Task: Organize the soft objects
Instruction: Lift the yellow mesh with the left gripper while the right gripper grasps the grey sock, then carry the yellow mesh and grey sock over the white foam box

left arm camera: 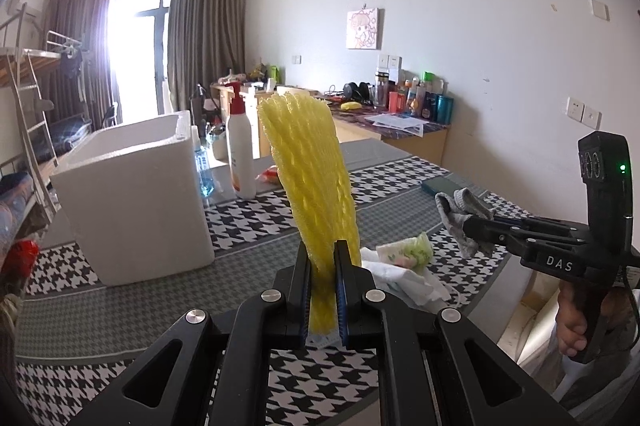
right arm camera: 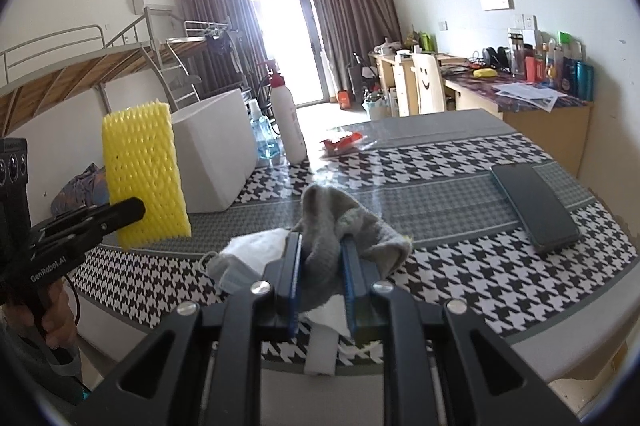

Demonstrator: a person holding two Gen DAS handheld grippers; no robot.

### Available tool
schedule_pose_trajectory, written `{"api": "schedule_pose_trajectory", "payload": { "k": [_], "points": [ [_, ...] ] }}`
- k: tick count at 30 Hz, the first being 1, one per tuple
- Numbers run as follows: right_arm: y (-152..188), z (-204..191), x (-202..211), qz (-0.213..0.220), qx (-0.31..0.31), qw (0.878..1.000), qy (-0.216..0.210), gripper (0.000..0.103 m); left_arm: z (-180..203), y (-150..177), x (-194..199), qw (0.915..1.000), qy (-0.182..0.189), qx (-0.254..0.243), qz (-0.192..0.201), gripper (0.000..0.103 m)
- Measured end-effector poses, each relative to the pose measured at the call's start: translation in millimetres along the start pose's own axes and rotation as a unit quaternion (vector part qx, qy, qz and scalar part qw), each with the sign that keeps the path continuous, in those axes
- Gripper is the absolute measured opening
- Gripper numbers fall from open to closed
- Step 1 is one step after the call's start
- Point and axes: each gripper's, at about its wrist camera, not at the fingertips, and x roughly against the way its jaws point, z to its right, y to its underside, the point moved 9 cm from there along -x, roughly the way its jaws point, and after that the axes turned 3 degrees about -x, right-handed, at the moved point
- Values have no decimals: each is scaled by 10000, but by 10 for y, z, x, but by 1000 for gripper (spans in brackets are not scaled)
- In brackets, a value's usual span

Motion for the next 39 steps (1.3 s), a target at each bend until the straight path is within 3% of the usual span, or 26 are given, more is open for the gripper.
{"api": "schedule_pose_trajectory", "payload": {
  "k": [24,39],
  "points": [
    [-429,-196,-122,356,47,9994,9,22,-229,-538,-208,9991,-326,-199,178,11],
    [-670,-326,-125,583,208,9981,-17,22,-228,-675,-296,9981,-489,-262,255,11]
  ]
}}
